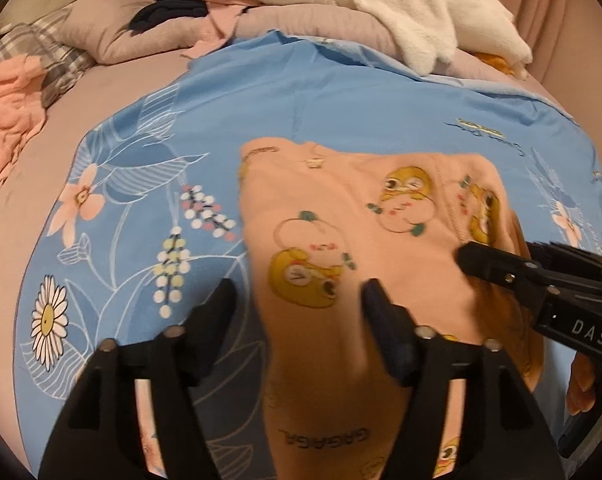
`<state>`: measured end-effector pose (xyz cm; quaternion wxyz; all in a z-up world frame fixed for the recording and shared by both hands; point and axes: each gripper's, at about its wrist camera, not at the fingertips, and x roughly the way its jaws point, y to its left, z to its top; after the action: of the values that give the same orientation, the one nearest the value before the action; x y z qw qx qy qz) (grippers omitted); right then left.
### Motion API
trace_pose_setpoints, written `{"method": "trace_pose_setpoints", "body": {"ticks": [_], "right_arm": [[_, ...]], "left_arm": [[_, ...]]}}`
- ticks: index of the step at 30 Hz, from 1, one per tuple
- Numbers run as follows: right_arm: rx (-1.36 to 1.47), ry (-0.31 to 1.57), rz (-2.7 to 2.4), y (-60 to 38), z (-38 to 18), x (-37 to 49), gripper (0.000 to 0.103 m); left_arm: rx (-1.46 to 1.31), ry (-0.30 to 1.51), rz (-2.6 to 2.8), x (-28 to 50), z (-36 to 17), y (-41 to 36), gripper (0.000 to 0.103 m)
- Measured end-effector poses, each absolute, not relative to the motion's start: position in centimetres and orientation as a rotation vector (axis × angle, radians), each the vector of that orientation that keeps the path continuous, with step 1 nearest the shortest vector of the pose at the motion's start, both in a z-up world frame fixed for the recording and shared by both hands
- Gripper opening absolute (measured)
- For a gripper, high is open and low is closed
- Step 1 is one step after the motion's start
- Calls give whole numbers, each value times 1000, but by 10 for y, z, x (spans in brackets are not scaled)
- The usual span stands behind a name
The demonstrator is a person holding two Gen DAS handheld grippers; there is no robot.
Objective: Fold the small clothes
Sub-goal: 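Lower the folded shirt onto the sheet and open both grippers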
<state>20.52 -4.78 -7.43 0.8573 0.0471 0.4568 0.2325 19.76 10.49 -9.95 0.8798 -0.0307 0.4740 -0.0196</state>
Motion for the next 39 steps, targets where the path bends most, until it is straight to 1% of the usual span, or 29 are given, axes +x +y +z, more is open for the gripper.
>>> {"method": "trace_pose_setpoints", "body": {"ticks": [1,5,6,12,16,21,28,33,35,39], "right_arm": [[109,972,471,-51,-77,207,38],[152,990,445,-61,-82,206,44],[158,989,441,-63,-82,205,45],[181,973,456,-76,-73,194,45],[135,945,513,-74,-68,177,45],[24,972,489,-62,-78,168,45],[13,959,517,-63,-68,157,45],[-37,1004,508,-57,-89,146,45],[-39,1005,494,-56,-94,146,45],[-30,986,496,-57,-79,138,45]], "left_arm": [[-74,990,-44,197,-100,106,70],[-75,993,-41,193,-100,108,71],[-73,993,-39,192,-100,108,71],[-82,994,-34,177,-97,112,71],[-83,995,-35,165,-97,112,72],[-90,1012,-32,157,-103,111,72],[-111,1015,-36,137,-100,113,72],[-93,1033,-26,131,-107,108,72],[-87,1030,-26,129,-103,107,70],[-76,997,-33,117,-87,104,70]]}}
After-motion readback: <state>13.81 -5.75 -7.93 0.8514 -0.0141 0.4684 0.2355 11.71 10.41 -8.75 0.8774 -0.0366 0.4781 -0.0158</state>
